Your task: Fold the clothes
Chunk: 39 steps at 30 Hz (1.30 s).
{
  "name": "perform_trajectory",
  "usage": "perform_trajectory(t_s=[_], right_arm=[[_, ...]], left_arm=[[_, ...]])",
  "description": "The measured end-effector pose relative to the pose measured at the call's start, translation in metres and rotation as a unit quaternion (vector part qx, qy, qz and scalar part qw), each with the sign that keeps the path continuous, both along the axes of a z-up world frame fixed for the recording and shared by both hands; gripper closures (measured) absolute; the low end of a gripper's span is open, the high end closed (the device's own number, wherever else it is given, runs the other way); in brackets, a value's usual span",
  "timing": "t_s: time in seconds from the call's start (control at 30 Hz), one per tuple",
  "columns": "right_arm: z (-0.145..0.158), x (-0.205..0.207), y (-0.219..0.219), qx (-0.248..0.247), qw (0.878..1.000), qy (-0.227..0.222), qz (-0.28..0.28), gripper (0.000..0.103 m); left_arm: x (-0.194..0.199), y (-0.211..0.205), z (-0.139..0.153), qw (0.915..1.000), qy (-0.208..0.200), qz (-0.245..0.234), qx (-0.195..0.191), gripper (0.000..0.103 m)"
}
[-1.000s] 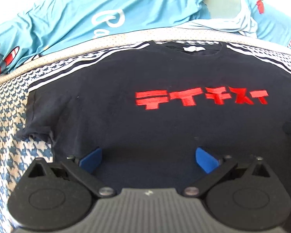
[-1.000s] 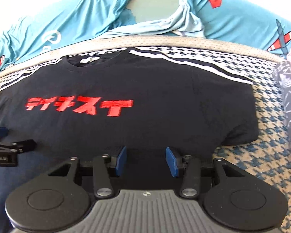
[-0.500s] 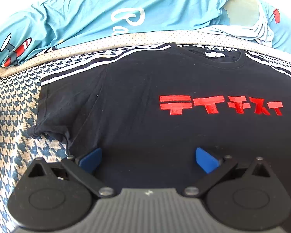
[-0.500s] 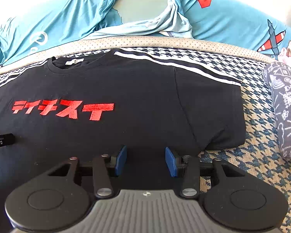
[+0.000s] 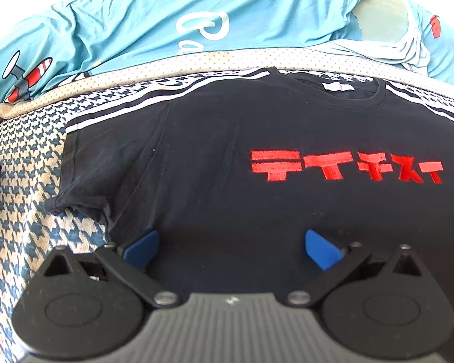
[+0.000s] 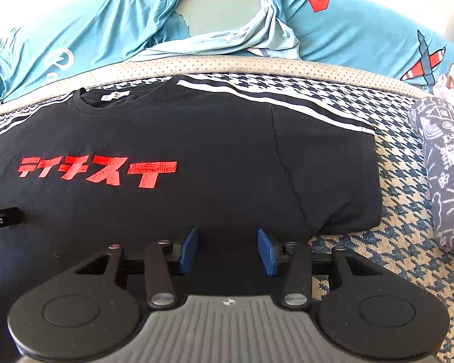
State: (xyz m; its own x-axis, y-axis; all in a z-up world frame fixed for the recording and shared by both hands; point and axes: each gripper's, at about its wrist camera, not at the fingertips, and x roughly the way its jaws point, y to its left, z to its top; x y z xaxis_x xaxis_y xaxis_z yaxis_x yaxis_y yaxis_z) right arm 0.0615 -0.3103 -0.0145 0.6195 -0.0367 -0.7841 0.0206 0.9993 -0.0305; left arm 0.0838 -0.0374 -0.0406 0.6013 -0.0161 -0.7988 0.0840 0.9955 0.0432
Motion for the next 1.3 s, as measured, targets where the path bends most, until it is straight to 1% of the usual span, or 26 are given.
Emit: perform_trajectory(t_s=[0.1,0.13,0.27,0.37,0.43,0.57,0.63,0.7,0.8,0.87,0.93,1.0,1.07,1.2,1.3], right_arm=[[0.000,0.001,0.000,-0.001,1.000,0.001,-0.002,0.061],[0.000,0.001,0.000,-0.001,1.000,0.002,-0.003,0.061],[0.000,0.001,0.000,-0.002,1.000,0.002,-0.003,0.061],[0.000,0.001,0.000,-0.002,1.000,0.002,-0.004,0.061],[0.000,0.002,0.001,-0.002,1.000,0.002,-0.004,0.060],[-0.001,0.003,0.001,-0.003,1.000,0.002,-0.003,0.059],[-0.001,0.003,0.001,-0.005,1.000,0.002,-0.002,0.059],[-0.001,0.003,0.002,-0.007,1.000,0.001,-0.001,0.058],[-0.002,0.003,0.002,-0.008,1.000,0.001,0.000,0.057],[-0.002,0.004,0.002,-0.009,1.000,0.001,0.001,0.057],[-0.002,0.004,0.003,-0.009,1.000,0.001,0.001,0.056],[-0.002,0.004,0.003,-0.010,1.000,0.002,0.001,0.056],[-0.002,0.005,0.003,-0.011,1.000,0.002,0.001,0.055],[-0.002,0.005,0.003,-0.012,1.000,0.002,0.000,0.055],[-0.002,0.005,0.003,-0.012,1.000,0.003,0.001,0.055]], left_arm=[[-0.001,-0.001,0.004,0.9990,-0.020,0.016,0.036,0.000],[0.000,0.000,0.004,0.9988,-0.022,0.019,0.039,0.000],[0.006,0.008,0.003,0.9992,-0.004,0.035,0.020,0.000],[0.004,0.006,0.007,0.9995,-0.010,0.030,0.010,0.000],[0.001,0.002,0.010,0.9997,-0.016,0.010,-0.015,0.000],[-0.009,-0.011,0.015,0.9982,-0.025,-0.038,-0.039,0.000],[-0.011,-0.019,0.015,0.9966,-0.023,-0.057,-0.055,0.000],[-0.011,-0.019,0.015,0.9938,-0.020,-0.072,-0.083,0.000],[-0.008,-0.017,0.012,0.9910,-0.004,-0.082,-0.105,0.000],[-0.004,-0.015,0.006,0.9906,0.013,-0.078,-0.111,0.000],[-0.005,-0.011,0.003,0.9908,0.003,-0.074,-0.113,0.000],[-0.005,-0.009,0.002,0.9915,0.002,-0.067,-0.111,0.000],[-0.004,-0.005,0.001,0.9906,0.003,-0.063,-0.122,0.000],[-0.002,-0.002,0.000,0.9917,0.006,-0.060,-0.114,0.001],[-0.001,0.002,-0.001,0.9918,0.006,-0.059,-0.113,0.004]])
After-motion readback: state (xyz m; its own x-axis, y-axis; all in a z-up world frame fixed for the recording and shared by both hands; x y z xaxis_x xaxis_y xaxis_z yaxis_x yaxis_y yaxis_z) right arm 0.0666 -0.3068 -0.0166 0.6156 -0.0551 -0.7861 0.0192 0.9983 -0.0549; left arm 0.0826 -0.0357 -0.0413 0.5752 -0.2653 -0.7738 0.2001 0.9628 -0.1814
